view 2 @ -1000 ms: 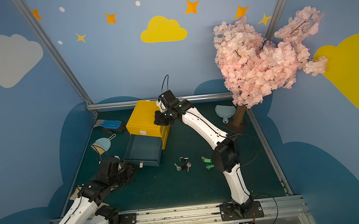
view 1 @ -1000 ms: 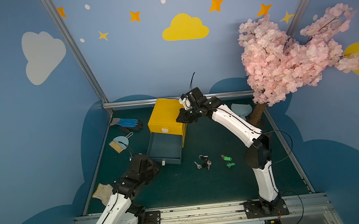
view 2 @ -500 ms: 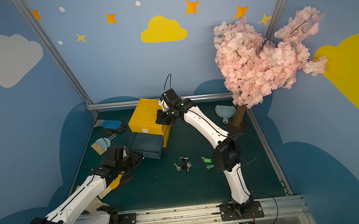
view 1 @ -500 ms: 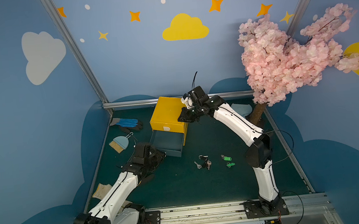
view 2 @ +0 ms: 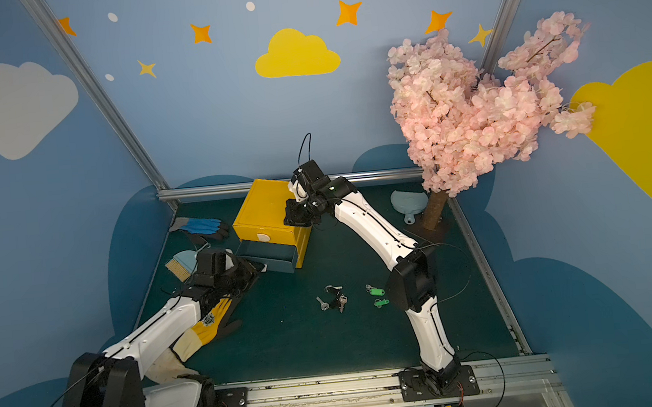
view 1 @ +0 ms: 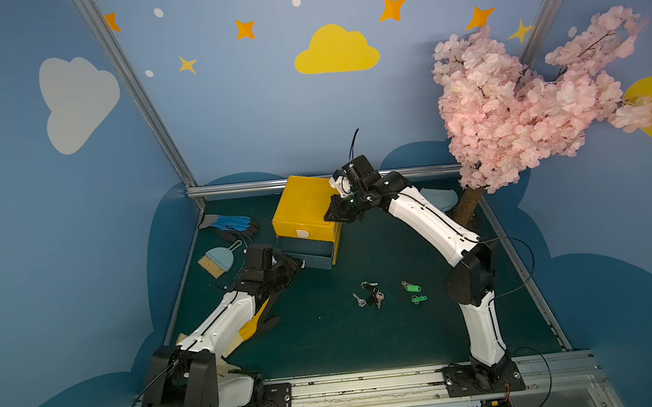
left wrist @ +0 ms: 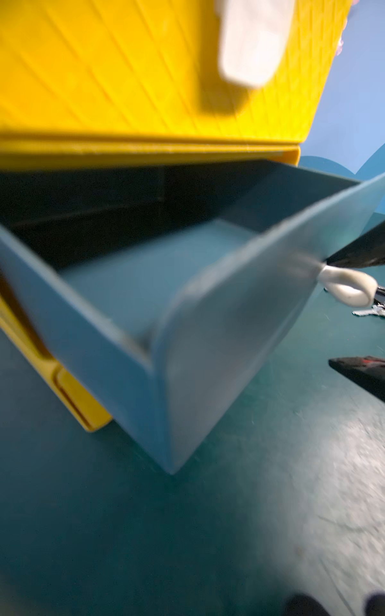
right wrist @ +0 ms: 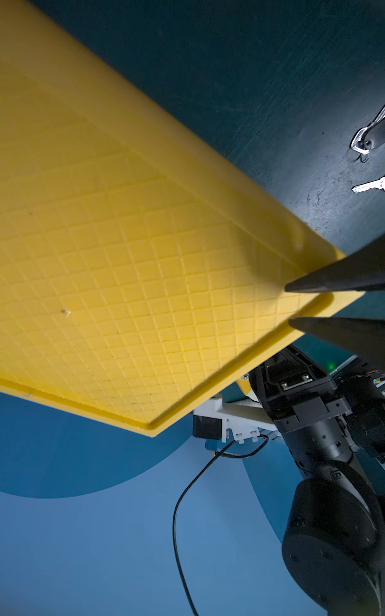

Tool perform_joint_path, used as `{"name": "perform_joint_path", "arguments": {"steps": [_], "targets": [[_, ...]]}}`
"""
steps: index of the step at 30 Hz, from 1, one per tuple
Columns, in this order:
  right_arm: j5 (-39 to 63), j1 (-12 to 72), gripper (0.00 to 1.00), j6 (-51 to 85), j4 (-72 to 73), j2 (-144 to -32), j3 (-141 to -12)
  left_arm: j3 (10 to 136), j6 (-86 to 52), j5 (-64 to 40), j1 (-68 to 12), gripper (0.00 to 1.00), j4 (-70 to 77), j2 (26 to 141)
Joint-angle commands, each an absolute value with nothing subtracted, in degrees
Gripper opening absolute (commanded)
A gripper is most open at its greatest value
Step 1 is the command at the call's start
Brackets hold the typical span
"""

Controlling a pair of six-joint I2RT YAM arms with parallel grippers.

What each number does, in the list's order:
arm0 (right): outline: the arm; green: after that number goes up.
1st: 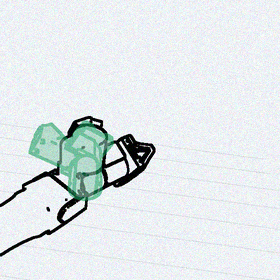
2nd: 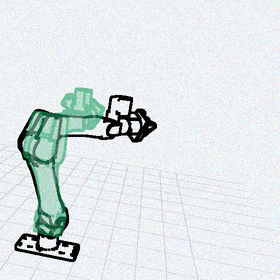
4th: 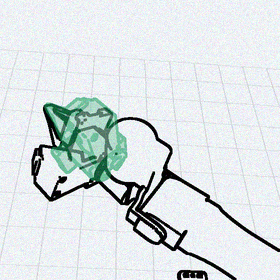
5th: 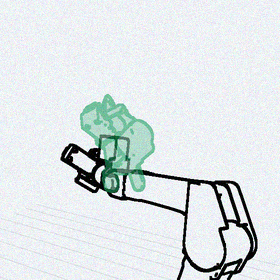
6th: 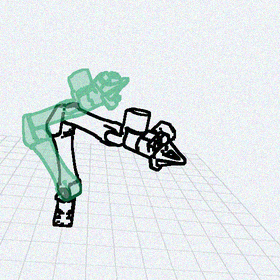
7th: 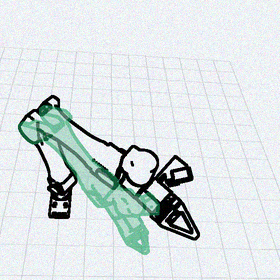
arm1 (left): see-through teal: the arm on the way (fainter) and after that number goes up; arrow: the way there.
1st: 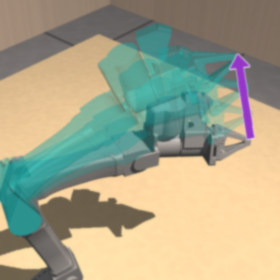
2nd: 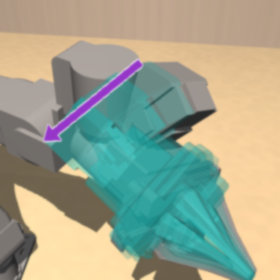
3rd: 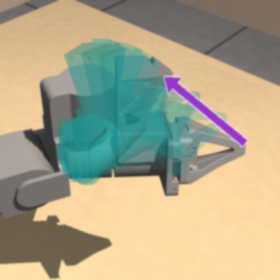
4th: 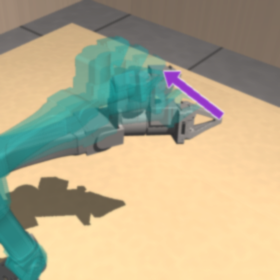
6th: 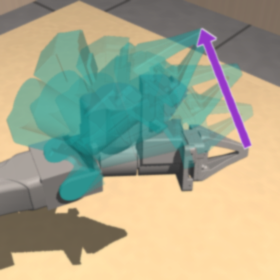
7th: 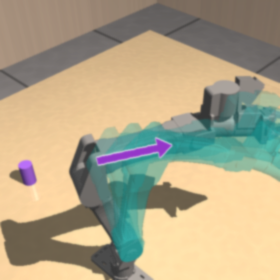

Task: Take the keys out of the drawer
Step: Close the drawer in the storage box.

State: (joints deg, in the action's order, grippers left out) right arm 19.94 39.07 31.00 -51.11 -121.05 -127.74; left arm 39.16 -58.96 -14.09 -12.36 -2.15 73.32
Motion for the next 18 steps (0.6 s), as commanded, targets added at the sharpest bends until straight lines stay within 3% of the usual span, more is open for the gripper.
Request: {"name": "perform_joint_path", "arguments": {"steps": [1, 18], "targets": [[17.4, 38.4, 0.19, 30.0, -56.1, -121.2, -128.7, 40.9, -57.5, -13.8, -12.1, 0.45, 0.3, 73.7], [13.0, 38.6, 0.2, 23.3, -56.3, -120.5, -128.3, 36.7, -59.0, -8.0, -12.2, 0.4, 3.1, 68.6]]}}
